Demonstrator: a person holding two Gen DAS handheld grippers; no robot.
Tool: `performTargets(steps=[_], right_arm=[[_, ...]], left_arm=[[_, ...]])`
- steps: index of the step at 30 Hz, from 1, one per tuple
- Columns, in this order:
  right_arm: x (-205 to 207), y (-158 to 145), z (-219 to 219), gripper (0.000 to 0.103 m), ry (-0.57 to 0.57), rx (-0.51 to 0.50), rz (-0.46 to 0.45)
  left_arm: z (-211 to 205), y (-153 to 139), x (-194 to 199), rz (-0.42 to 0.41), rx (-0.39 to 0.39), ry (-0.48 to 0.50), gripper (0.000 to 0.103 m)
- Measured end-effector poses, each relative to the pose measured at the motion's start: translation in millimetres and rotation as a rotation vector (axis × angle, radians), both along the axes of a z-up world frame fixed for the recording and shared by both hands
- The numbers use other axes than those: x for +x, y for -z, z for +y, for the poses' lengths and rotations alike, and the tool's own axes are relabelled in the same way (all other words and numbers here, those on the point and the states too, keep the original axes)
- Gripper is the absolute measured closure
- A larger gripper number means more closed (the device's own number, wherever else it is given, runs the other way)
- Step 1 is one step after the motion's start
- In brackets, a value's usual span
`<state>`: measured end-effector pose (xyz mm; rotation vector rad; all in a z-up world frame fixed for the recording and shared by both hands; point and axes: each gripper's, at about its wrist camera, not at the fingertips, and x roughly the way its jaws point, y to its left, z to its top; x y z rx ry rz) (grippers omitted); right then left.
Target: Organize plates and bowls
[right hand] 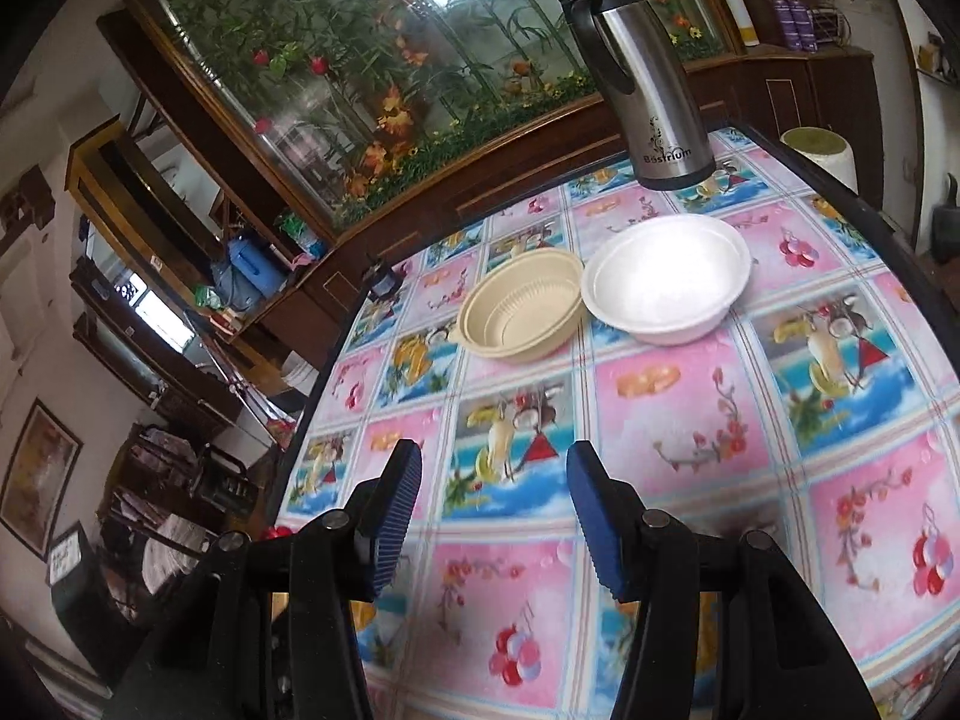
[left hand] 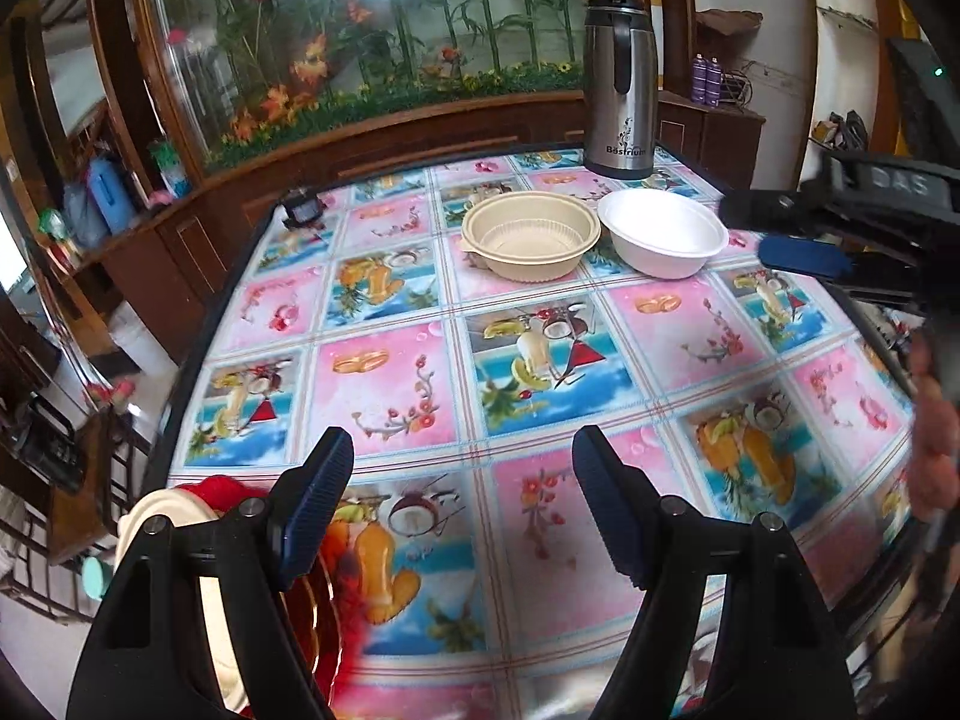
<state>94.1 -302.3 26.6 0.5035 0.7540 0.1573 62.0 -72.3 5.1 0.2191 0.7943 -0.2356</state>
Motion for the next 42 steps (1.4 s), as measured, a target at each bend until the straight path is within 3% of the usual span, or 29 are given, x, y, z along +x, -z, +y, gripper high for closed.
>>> performTargets(steps=[7, 11, 18, 22, 28, 33, 38, 40, 42], right_arm=[[58.2, -1.2, -11.8, 0.050, 0.068, 0.121, -0.011], [87.1, 20.3, -17.3, 0.050, 0.105, 0.257, 0.009], [122.3, 85.0, -13.6, 0.050, 0.182, 0.350, 0.133], [128.0, 105.6, -25.3, 0.050, 0.222, 0.373, 0.101], [141.9, 116.5, -36.1, 0.049, 0.241, 0.440, 0.084], [155.8, 107.4, -27.5, 0.049, 0.296, 0.383, 0.082], [162.8, 121.0, -28.3, 0.049, 0.289, 0.390, 0.124], [161.7, 128.3, -32.6, 0.049, 0.254, 0.483, 0.135], [161.0, 124.2, -32.5, 0.049, 0.248, 0.463, 0.112]], left_arm=[[19.9, -4.7, 38.8, 0.147, -0.151, -0.071, 0.028], [30.7, -0.2, 45.1, 0.194, -0.188, -0.112, 0.028], [26.2, 22.3, 53.7, 0.275, -0.195, -0.126, 0.028], [17.5, 24.1, 84.4, 0.308, -0.172, -0.137, 0.028], [7.7, 11.2, 161.2, 0.292, -0.112, -0.240, 0.028], [-8.4, 19.2, 225.2, 0.297, -0.051, -0.324, 0.028], [-19.1, 47.7, 267.3, 0.374, -0.077, -0.383, 0.028], [-20.2, 53.8, 274.7, 0.362, -0.106, -0.407, 0.028], [-24.4, 57.2, 278.8, 0.362, -0.134, -0.407, 0.028]])
